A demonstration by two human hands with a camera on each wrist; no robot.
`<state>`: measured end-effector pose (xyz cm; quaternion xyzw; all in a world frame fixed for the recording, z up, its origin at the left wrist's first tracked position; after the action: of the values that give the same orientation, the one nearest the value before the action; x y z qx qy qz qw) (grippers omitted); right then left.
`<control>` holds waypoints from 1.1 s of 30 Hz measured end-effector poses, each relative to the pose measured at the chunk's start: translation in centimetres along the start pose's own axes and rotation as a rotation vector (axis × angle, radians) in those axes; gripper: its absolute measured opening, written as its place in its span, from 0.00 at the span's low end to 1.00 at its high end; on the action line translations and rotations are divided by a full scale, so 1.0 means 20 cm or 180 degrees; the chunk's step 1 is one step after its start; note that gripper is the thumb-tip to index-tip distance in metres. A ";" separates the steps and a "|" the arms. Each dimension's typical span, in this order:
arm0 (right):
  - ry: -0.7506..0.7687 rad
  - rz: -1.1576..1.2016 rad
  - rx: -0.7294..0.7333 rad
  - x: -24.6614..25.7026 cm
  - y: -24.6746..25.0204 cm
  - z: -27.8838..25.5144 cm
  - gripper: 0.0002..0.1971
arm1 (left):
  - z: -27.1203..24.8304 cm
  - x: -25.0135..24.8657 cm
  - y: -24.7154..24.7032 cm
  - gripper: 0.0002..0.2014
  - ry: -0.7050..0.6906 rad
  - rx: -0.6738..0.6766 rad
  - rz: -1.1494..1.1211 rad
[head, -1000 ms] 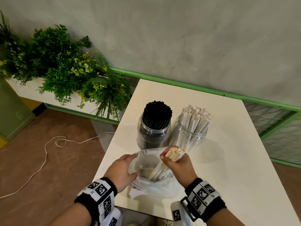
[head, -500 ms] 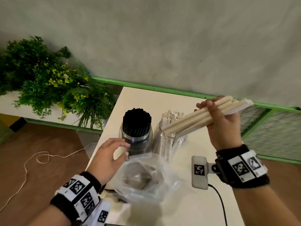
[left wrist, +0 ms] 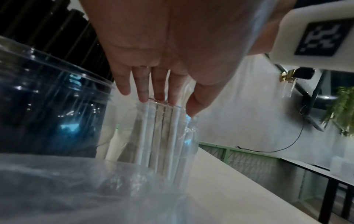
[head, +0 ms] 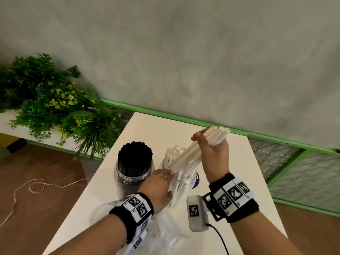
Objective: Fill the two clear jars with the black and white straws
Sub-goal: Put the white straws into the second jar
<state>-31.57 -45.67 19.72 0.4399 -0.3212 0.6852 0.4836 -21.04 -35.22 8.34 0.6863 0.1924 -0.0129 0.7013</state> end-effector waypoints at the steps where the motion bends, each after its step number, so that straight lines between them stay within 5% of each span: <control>1: -0.0006 0.0020 0.0006 -0.01 0.00 0.02 0.03 | 0.00 0.00 0.00 0.29 0.0000 -0.0033 -0.0059; 10: -0.0138 -0.0026 0.0269 -0.15 -0.12 0.09 0.06 | -0.01 -0.01 0.02 0.23 0.0047 -0.0354 -0.0476; 17: -0.0445 -0.0906 0.0898 -0.41 -0.09 0.02 0.14 | 0.01 0.02 0.08 0.23 0.0340 -0.0384 -0.1188; 20: -0.0174 -0.1844 0.1221 -0.47 -0.02 0.02 0.20 | 0.04 0.04 0.06 0.30 0.0602 -0.0254 -0.1622; 24: 0.0038 -0.1984 0.1764 -0.51 0.06 -0.01 0.23 | 0.06 0.05 0.05 0.29 0.0806 -0.0109 -0.1827; 29: 0.0761 -0.1703 0.1201 -0.45 0.09 -0.05 0.40 | 0.10 0.05 0.08 0.28 0.0816 -0.0406 -0.1996; 33: 0.1505 -0.2470 0.1583 -0.44 0.06 -0.06 0.34 | 0.14 0.04 0.13 0.32 0.0522 -0.0728 -0.1955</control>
<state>-31.72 -48.30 11.24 0.4614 0.1563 0.5918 0.6422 -18.92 -37.64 10.63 0.5120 0.4462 -0.1466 0.7192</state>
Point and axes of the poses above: each hand's wrist, its own z-axis towards the middle knuckle, its own y-axis out of the back of the hand, x = y × z, the point moved 3 cm from there along z, towards the middle knuckle, and after that the axes turned 4 degrees about y, right-handed, at the moved point
